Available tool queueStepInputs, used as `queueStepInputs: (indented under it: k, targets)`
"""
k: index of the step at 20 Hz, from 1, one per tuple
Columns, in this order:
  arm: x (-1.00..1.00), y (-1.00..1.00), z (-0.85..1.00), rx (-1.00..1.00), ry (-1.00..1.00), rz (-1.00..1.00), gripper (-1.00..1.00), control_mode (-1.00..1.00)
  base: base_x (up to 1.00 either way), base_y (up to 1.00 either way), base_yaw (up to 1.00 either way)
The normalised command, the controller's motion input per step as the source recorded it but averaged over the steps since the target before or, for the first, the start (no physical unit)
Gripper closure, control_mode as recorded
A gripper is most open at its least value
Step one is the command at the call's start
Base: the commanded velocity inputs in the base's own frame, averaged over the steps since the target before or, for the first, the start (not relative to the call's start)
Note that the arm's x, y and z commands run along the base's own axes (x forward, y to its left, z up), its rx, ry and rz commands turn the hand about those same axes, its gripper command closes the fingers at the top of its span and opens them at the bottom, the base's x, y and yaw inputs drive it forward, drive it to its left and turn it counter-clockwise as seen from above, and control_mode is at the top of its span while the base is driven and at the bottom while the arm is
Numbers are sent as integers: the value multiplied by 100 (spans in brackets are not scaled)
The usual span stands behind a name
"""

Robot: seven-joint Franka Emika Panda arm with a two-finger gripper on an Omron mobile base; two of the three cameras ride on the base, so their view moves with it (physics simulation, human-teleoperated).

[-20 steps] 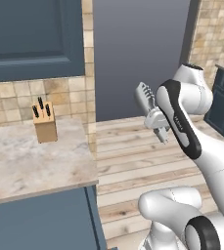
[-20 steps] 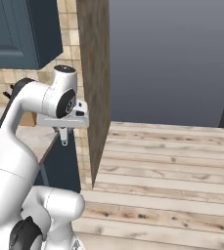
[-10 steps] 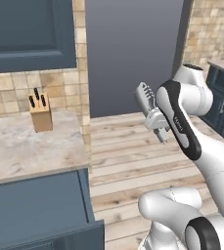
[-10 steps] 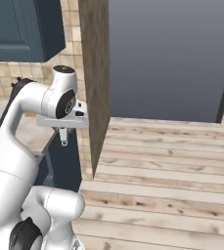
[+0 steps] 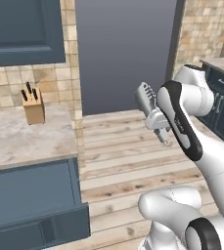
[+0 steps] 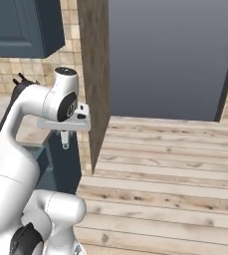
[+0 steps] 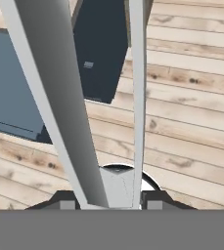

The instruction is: Take the tongs from the drawer on the left and place them on the dining counter next to the tray containing the hot dog.

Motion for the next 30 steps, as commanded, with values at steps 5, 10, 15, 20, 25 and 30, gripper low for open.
queueStepInputs:
  k: [5,10,15,20,25,30]
  targets:
    - [0,0,0,0,0,0,100,100,-19,17,25]
    - [0,0,0,0,0,0,100,100,-23,26,35]
    - [0,0,0,0,0,0,100,100,-18,25,33]
    - [0,0,0,0,0,0,100,100,-23,20,32]
    - [0,0,0,0,0,0,100,100,-28,20,32]
    - [0,0,0,0,0,0,100,100,-32,19,32]
